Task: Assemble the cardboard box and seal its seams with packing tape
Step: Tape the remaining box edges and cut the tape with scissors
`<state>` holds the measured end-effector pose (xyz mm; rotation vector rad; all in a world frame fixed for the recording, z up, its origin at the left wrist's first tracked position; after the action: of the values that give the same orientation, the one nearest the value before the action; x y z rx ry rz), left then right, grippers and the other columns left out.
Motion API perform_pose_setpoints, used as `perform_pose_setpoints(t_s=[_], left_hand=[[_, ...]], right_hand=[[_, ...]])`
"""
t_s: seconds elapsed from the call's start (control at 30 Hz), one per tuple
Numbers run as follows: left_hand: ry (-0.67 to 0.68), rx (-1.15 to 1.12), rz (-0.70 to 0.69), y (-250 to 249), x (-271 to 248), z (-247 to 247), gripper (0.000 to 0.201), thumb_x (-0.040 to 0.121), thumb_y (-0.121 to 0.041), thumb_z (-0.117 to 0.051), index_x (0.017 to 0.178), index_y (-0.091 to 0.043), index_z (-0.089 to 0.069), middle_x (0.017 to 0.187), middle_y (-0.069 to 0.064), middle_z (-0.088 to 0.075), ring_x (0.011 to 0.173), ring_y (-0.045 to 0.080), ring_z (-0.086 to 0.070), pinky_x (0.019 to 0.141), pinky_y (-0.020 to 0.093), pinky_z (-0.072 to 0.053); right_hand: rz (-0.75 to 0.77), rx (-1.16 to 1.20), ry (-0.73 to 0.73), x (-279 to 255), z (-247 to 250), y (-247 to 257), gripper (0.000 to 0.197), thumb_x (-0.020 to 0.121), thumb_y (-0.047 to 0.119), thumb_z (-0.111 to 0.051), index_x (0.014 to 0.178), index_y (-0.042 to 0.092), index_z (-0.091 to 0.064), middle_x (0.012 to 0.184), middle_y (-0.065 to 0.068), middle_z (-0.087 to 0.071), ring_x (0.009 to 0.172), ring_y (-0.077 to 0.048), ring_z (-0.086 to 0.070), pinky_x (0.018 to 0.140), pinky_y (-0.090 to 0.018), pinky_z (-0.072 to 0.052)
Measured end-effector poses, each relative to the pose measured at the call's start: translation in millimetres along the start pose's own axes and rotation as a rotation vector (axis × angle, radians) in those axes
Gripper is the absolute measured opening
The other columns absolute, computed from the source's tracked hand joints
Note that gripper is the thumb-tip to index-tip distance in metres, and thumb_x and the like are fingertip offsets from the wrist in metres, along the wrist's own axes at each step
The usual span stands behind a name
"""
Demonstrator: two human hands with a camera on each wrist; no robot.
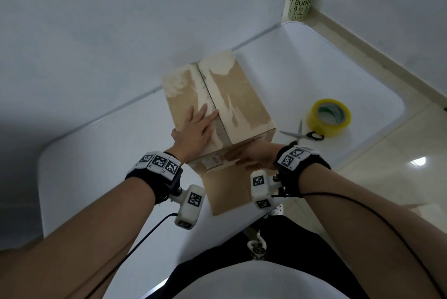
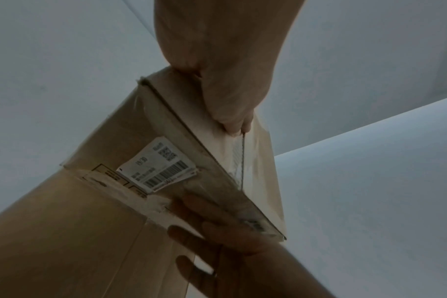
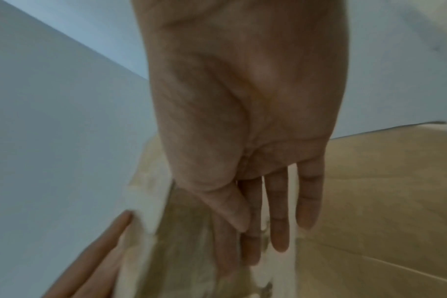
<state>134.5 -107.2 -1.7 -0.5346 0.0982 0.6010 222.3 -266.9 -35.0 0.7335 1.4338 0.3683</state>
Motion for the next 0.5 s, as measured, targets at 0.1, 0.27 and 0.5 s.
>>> perform_pose_setpoints(t_s=[0.1,0.27,0.5], left_hand=[[0.031,-0.027,0.0,2.3,-0.5,3.7,0.047,0.098,-0.052,-0.036,0.143,-0.054,-0.023,0.16,-0.019,-0.001,0.147,0.012,0.013,0.106,0.07,-0.01],[-0.067,-0.206,0.251,25.5,-12.0,12.4,0.078,0.079,-0.066,-0.059,0.143,-0.055,-0.015,0.159,-0.007,0.014,0.146,0.034,0.004,0.111,0.064,-0.017],[0.0,-0.564,0.218,-5.7,-2.7,-2.7,0.083,0.078,-0.052,-0.071,0.145,-0.048,-0.022,0.154,-0.004,0.007,0.141,0.027,-0.02,0.11,0.038,-0.035]], right_hand=[[-0.104,0.127,-0.139,9.8,12.9,-28.9,0.027,0.097,0.013,-0.05,0.122,0.012,-0.063,0.126,-0.003,-0.063,0.099,-0.017,-0.061,0.086,-0.03,-0.049],[-0.091,0.194,-0.602,-0.8,91.4,-58.9,0.038,0.095,0.016,-0.046,0.129,-0.001,-0.053,0.12,-0.017,-0.061,0.1,-0.029,-0.062,0.087,-0.038,-0.054],[0.154,0.144,-0.897,-27.8,99.0,-7.7,0.065,0.089,0.063,-0.026,0.102,0.013,-0.065,0.106,-0.013,-0.065,0.1,-0.031,-0.059,0.096,-0.048,-0.046]])
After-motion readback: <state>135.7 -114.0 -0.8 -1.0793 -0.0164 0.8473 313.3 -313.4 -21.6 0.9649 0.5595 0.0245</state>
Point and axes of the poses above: each hand's wrist, its own x-axis towards the middle knuckle, its own z-axis out of the back of the hand, y = z × x, the point moved 5 cm from there along x, towards the middle knuckle
